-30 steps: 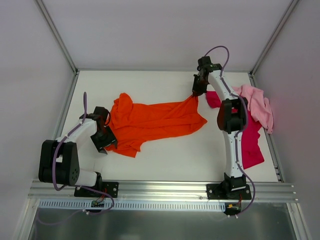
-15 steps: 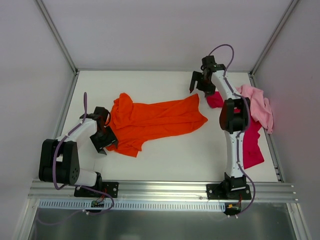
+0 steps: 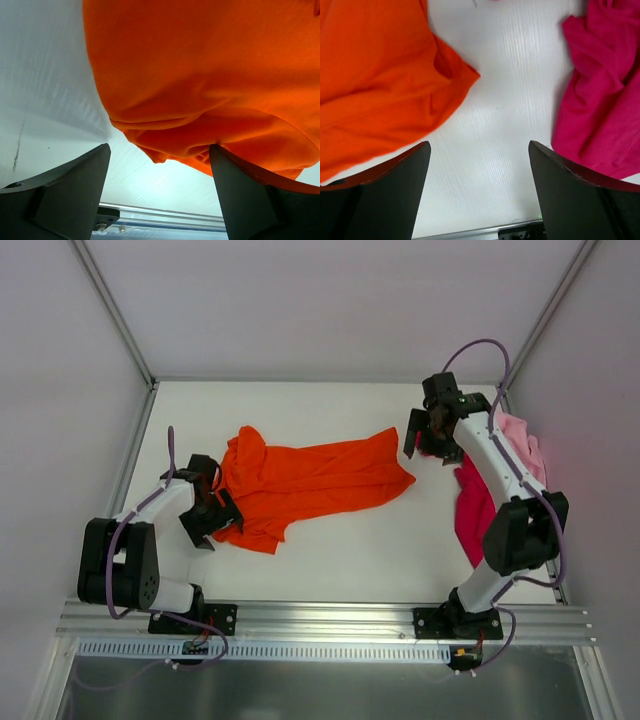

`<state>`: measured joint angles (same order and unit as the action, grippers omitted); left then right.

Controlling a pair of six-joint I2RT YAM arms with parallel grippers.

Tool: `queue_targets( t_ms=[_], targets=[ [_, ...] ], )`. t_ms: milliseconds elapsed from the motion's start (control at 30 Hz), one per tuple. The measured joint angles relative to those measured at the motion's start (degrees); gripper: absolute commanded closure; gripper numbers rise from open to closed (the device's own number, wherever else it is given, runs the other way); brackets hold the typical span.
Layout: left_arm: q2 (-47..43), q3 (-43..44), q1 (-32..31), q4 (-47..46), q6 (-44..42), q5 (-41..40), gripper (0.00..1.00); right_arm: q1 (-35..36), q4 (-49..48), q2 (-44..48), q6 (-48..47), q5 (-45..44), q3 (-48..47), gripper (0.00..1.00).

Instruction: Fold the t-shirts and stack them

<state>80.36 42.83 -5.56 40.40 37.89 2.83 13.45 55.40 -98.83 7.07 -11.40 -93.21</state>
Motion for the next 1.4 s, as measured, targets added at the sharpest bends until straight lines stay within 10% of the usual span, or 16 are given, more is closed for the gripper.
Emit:
queue_targets(
  t_ms=[400, 1400],
  targets=[
    [-3.93, -1.31, 0.00, -2.56, 1.07, 1.70, 0.18, 2.84, -1.51, 7.72, 3.21, 3.45, 22.51, 0.17],
    [-13.66, -7.58, 0.00, -4.22, 3.32, 2.75, 0.19, 0.46, -13.64, -9.18, 6.23, 5.14, 15.04, 0.24]
  ],
)
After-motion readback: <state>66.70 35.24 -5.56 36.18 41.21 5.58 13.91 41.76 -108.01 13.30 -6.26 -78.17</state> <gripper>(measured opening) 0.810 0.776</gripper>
